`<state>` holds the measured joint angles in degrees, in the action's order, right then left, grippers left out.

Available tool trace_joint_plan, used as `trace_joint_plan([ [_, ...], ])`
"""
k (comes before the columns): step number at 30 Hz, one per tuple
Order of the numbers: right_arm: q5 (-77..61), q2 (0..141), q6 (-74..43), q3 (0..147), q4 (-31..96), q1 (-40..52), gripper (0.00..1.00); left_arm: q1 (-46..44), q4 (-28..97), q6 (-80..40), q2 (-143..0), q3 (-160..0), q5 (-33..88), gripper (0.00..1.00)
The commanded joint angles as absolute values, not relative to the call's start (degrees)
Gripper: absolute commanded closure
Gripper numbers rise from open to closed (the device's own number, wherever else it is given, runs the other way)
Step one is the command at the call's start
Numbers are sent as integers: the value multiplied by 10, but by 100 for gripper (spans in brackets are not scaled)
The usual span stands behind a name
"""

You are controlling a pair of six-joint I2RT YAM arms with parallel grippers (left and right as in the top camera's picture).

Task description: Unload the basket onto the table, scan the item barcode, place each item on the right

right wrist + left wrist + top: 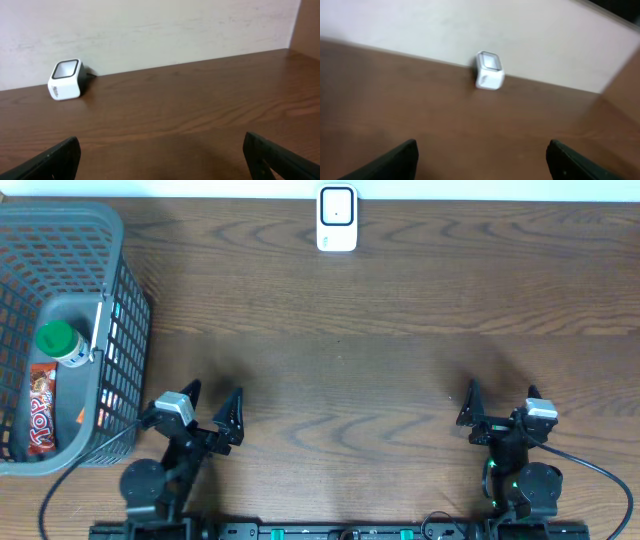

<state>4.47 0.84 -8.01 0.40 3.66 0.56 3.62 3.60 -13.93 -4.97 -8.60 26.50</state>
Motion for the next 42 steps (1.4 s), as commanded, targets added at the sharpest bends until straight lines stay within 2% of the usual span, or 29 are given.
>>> trace_joint_plan([
  [1, 42, 4, -72, 3, 39, 7, 1, 34, 37, -109, -97, -198, 326, 17],
  [6, 42, 4, -72, 3, 39, 7, 1, 34, 87, -103, -258, -413, 361, 17],
  [12, 42, 4, -72, 3, 39, 7, 1, 74, 304, -64, -503, -767, 354, 17],
  [17, 42, 4, -72, 3, 39, 7, 1, 189, 555, -2, -706, -1089, 349, 17],
  [21, 42, 4, -72, 3, 39, 7, 1, 316, 680, 11, -806, -1248, 289, 17],
  [24, 42, 4, -72, 3, 39, 7, 1, 403, 717, 11, -844, -1272, 289, 17],
  [27, 42, 4, -72, 3, 39, 7, 1, 441, 740, 11, -874, -1257, 289, 17],
  [31, 42, 4, -72, 3, 39, 7, 1, 450, 754, 19, -924, -1220, 288, 17],
  [34, 42, 4, -72, 3, 39, 7, 1, 450, 767, 85, -967, -1204, 278, 17],
  [39, 42, 4, -72, 3, 39, 7, 1, 449, 773, 95, -1028, -1198, 133, 17],
  [42, 42, 4, -72, 3, 39, 7, 1, 449, 771, 131, -1060, -1198, 119, 17],
])
